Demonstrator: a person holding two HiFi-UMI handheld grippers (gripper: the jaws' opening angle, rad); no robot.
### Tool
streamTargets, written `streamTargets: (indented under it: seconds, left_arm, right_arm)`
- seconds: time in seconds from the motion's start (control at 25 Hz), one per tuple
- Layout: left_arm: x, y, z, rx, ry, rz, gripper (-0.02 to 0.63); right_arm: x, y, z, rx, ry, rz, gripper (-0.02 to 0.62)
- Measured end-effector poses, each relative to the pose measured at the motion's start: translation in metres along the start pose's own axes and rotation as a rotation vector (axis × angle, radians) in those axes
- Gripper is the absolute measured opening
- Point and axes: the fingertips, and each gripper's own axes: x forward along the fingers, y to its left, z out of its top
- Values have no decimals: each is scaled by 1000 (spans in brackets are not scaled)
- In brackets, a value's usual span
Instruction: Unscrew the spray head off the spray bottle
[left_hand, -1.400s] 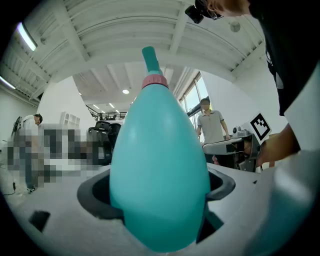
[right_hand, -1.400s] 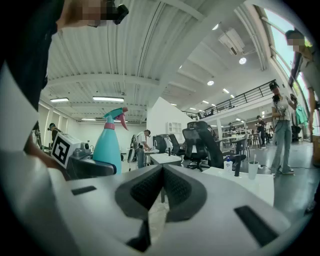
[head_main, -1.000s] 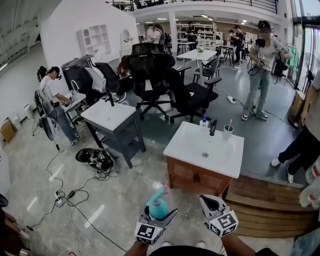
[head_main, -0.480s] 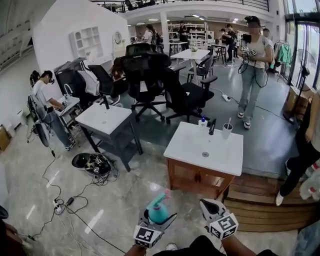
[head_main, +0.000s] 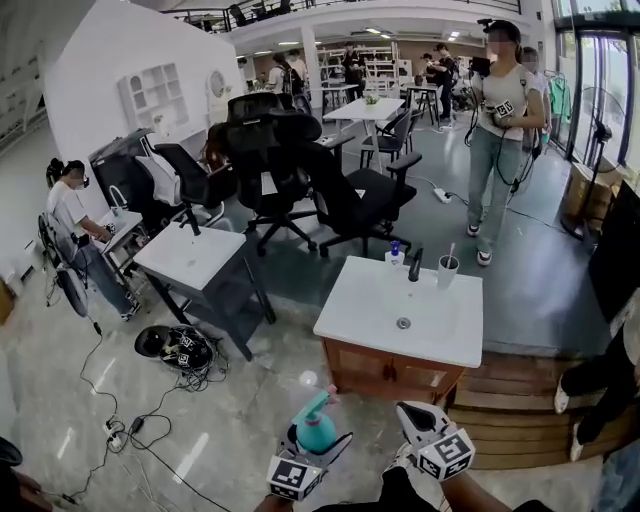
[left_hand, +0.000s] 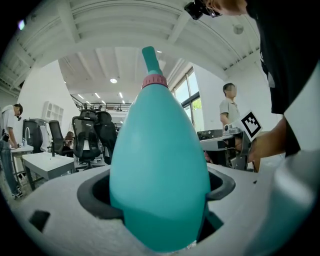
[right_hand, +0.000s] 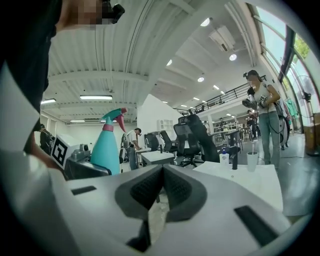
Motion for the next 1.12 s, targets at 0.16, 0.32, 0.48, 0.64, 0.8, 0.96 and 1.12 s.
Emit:
streamTargets:
  seconds: [0.16, 0.32, 0.48, 0.64, 0.8, 0.96, 1.12]
  left_arm:
    - [57, 16, 11, 13, -4, -10, 465]
    - [117, 25, 28, 10, -4, -16, 465]
    - [176, 30, 35, 1, 16, -19, 465]
    - [230, 29, 42, -7, 17, -30, 465]
    - [273, 28, 45, 14, 16, -43, 465]
    - [297, 35, 46, 33, 27, -49, 465]
    - [318, 48, 50, 13, 23, -54, 465]
  right_arm:
    - [24, -53, 4, 4, -9, -15, 5]
    - [42, -109, 15, 12, -18, -28, 5]
    - [55, -164, 21, 21, -13, -32, 5]
    - [64, -213, 26, 31, -12, -37, 5]
    - [72, -247, 38, 29, -22, -32, 5]
    - [81, -266, 50, 11, -23, -17, 5]
    - [99, -282, 46, 38, -6, -13, 5]
